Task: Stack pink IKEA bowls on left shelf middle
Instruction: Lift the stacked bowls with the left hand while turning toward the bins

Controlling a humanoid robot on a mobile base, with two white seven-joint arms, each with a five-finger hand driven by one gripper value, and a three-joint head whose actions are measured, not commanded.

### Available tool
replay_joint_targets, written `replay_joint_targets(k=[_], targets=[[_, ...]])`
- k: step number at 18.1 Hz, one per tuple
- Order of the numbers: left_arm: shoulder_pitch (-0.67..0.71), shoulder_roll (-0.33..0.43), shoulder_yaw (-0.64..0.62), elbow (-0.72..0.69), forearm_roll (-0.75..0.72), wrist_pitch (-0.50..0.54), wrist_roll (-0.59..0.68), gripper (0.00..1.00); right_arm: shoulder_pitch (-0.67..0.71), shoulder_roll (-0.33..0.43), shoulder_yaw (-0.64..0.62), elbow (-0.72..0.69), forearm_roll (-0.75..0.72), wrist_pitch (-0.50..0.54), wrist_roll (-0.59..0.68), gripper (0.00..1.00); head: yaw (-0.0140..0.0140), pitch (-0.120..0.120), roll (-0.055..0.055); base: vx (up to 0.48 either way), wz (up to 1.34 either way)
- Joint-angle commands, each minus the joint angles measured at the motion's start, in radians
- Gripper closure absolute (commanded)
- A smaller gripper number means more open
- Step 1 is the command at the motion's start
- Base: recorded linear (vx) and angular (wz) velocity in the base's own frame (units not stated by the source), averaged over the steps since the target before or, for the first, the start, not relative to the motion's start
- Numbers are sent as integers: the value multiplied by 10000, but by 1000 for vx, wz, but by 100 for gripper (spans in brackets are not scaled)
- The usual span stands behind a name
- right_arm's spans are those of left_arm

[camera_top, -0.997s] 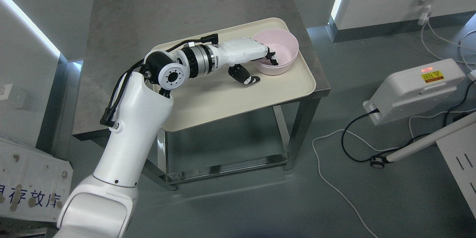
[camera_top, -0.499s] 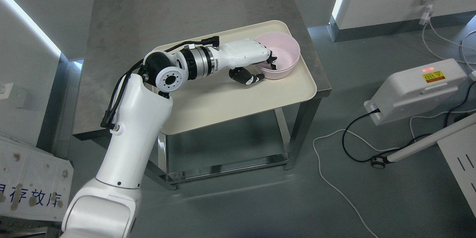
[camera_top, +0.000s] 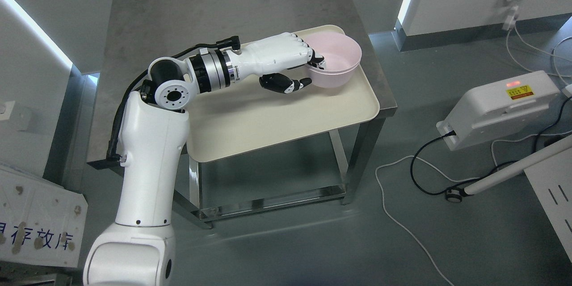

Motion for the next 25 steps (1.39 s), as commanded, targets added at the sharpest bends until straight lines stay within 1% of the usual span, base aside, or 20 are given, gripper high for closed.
replay_joint_targets(k=[1,3,6,8,10,13,15,18,25], targets=[[443,48,2788,-527,1715,-167,-401,98,1,-175,0,0,0,-6,-5,0,0,0,0,-19,-1],[932,172,2803,-1108,2314,-167,-524,98,1,-175,0,0,0,-6,-5,0,0,0,0,-25,0],[2266,157,2941,-2304,3066,-167,-570,98,1,-175,0,0,0,-6,-5,0,0,0,0,-53,-7],[2667,202,3246,-2872,3343,-167,-586,98,1,-175,0,0,0,-6,-5,0,0,0,0,-115,-63],[2669,309,3630,-2982,3406,-167,-616,97,1,-175,0,0,0,-6,-5,0,0,0,0,-160,-115],[2699,754,3678,-2983,3588,-167,-678,97,1,-175,0,0,0,-6,-5,0,0,0,0,-210,-57],[2897,755,3632,-2982,4140,-167,-663,97,1,-175,0,0,0,-6,-5,0,0,0,0,-197,110],[3343,755,3662,-2982,4173,-167,-663,97,1,-175,0,0,0,-6,-5,0,0,0,0,-230,164],[3359,693,3570,-2982,4188,-167,-678,97,1,-175,0,0,0,-6,-5,0,0,0,0,-234,55]])
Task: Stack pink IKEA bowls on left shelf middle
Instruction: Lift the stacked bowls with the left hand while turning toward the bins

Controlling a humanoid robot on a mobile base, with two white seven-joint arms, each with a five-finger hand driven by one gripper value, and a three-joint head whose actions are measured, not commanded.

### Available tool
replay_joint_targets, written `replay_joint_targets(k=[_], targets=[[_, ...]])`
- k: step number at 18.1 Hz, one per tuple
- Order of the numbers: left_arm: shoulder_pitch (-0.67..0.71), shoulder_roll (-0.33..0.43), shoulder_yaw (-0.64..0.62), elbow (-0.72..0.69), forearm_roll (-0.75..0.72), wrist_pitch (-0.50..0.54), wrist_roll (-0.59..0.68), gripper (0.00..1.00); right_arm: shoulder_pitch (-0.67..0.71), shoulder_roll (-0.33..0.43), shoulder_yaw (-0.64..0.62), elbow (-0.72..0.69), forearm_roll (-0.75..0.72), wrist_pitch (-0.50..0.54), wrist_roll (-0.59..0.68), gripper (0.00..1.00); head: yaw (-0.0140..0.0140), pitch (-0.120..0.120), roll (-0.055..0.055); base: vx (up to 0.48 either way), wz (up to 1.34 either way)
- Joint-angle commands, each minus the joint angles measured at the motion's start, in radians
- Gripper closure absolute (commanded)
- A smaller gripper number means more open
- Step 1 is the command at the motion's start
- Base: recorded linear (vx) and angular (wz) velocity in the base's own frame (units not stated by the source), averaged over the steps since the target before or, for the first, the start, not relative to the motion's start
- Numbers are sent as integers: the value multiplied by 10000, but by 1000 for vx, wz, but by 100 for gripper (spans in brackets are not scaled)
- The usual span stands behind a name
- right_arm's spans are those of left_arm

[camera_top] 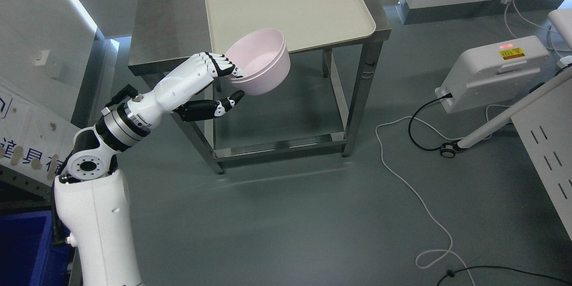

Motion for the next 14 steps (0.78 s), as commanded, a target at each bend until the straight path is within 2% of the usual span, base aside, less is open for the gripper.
replay_joint_targets(k=[1,14], targets=[[151,138,337,-387,130,-1,-8,96,0,-175,0,0,0,-7,-5,0,0,0,0,-264,25],[166,246,337,-387,161,-1,-70,96,0,-175,0,0,0,-7,-5,0,0,0,0,-280,22]])
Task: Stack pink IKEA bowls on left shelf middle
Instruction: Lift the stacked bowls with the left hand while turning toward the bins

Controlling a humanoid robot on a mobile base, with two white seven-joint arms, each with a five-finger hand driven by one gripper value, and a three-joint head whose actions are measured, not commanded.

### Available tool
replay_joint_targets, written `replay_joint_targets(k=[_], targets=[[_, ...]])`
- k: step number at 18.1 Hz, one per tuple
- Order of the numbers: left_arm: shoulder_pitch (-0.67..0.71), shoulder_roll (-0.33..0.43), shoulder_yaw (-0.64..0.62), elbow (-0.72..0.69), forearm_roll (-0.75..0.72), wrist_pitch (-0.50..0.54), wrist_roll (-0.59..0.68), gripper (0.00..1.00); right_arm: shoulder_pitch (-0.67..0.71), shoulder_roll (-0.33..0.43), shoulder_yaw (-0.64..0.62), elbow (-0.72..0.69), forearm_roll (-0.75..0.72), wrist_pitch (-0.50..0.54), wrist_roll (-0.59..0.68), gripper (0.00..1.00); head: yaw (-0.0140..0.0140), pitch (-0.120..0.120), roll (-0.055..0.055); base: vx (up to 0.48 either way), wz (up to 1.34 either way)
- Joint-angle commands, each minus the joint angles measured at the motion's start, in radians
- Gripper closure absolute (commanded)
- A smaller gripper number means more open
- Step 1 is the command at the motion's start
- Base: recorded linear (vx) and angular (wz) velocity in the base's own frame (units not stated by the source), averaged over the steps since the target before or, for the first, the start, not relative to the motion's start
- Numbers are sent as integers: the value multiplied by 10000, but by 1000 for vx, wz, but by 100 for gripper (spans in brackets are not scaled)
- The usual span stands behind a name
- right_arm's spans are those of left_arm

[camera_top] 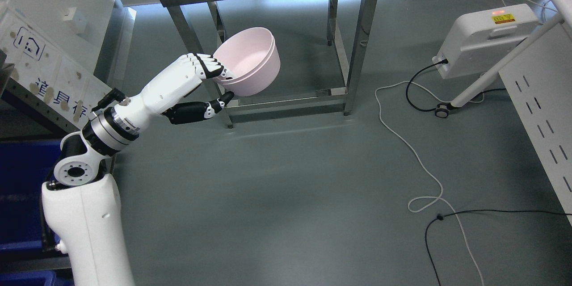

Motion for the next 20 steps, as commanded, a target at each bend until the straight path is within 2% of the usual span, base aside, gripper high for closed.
replay_joint_targets(k=[1,13,20], targets=[[23,84,86,-90,14,0,-2,96,-4,-174,0,0,0,-7,-5,0,0,0,0,-240,84],[99,222,194,-105,14,0,-94,97,-4,-174,0,0,0,-7,-5,0,0,0,0,-260,99],[-374,-468,-296,-687,-1,0,-94,97,-4,-174,0,0,0,-7,-5,0,0,0,0,-230,718]])
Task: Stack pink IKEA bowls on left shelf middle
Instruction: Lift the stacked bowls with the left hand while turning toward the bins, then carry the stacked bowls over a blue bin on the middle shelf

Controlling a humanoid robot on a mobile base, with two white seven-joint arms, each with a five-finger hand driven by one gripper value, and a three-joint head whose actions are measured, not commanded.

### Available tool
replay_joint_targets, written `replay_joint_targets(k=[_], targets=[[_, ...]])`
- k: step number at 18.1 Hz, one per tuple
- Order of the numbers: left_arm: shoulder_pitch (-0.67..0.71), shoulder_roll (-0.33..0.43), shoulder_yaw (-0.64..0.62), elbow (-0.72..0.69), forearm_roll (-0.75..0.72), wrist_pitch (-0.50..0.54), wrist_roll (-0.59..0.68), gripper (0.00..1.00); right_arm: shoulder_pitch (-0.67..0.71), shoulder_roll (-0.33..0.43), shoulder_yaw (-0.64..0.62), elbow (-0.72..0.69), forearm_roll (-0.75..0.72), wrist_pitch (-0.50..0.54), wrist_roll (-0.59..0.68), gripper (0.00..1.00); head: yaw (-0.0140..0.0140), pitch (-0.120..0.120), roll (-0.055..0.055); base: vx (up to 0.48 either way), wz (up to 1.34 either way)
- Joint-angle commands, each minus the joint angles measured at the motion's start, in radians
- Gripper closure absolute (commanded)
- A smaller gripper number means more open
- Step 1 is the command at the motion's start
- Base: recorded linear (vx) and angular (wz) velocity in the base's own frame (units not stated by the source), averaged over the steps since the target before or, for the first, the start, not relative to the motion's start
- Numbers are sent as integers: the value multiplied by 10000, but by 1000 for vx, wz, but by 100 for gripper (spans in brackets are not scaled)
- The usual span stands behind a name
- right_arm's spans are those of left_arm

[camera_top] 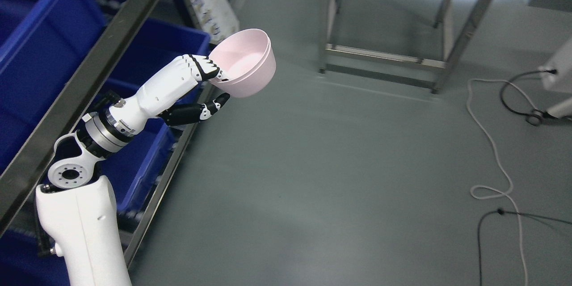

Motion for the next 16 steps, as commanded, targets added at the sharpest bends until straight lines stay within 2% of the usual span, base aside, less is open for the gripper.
replay_joint_targets(k=[1,4,10,16], targets=[[-844,-563,-509,-563,-13,0,-1,97,0,-175,0,0,0,-7,-3,0,0,0,0,-193,1085],[-2149,-579,-1060,-656,-150,0,-1,97,0,-175,0,0,0,-7,-3,0,0,0,0,-129,1238],[-3346,-594,-1277,-672,-1039,0,-1,97,0,-175,0,0,0,-7,-3,0,0,0,0,-65,1208],[-3487,-609,-1661,-519,-1837,245,-1,96,0,-175,0,0,0,-7,-3,0,0,-1,0,60,955]])
